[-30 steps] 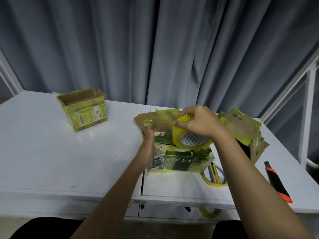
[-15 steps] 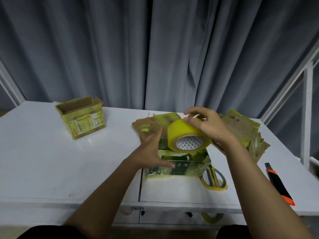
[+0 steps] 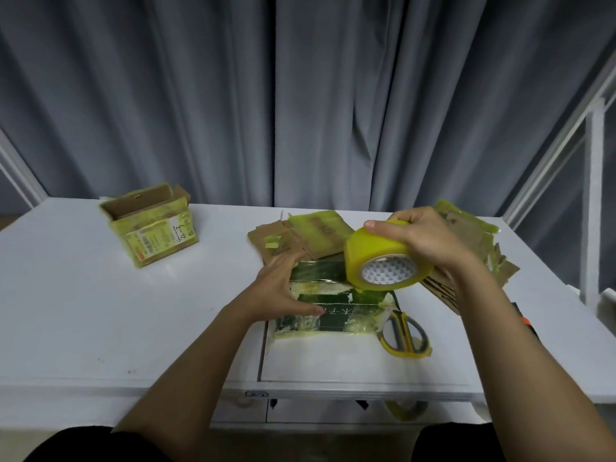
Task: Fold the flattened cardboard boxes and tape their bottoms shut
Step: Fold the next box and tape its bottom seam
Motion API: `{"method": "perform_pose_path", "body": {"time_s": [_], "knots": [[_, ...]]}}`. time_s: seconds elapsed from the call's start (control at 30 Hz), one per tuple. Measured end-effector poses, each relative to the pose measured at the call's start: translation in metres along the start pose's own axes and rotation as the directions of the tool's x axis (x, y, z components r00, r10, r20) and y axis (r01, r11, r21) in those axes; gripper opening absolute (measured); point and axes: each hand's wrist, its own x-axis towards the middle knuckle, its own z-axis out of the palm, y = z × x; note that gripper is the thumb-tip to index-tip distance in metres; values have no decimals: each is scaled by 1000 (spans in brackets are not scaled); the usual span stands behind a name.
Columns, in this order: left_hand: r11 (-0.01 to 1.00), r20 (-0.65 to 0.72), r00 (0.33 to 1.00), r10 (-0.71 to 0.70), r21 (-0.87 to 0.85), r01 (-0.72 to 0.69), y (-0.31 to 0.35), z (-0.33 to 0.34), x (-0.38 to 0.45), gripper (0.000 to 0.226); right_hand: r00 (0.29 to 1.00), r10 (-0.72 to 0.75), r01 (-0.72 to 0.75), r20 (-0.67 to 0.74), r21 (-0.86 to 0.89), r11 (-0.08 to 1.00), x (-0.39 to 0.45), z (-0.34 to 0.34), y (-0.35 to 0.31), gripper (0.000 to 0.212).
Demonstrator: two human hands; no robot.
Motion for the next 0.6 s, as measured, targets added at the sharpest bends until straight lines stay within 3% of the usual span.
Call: {"method": "perform_pose_path", "body": {"time_s": [0.13, 0.27, 0.33, 0.47, 0.6], "knots": [[1000, 0, 1000, -6, 25, 6, 0, 0, 1, 99, 998, 15, -36, -59, -378, 925, 0, -16, -5, 54], [999, 8, 1000, -11, 44, 11, 0, 0, 2, 98, 997, 33, -68, -70, -605, 793, -2, -24, -1, 53], [999, 19, 1000, -14, 46, 13, -1, 0, 2, 99, 998, 18, -57, -65, -669, 741, -3, -25, 6, 48], [998, 36, 999, -40, 54, 38, -2, 0, 3, 107, 998, 30, -59, -57, -621, 782, 2, -23, 18, 49], [998, 33, 999, -26, 58, 24, -4, 0, 4, 102, 998, 64, -53, -14, -734, 677, 13, -25, 35, 64]]}}
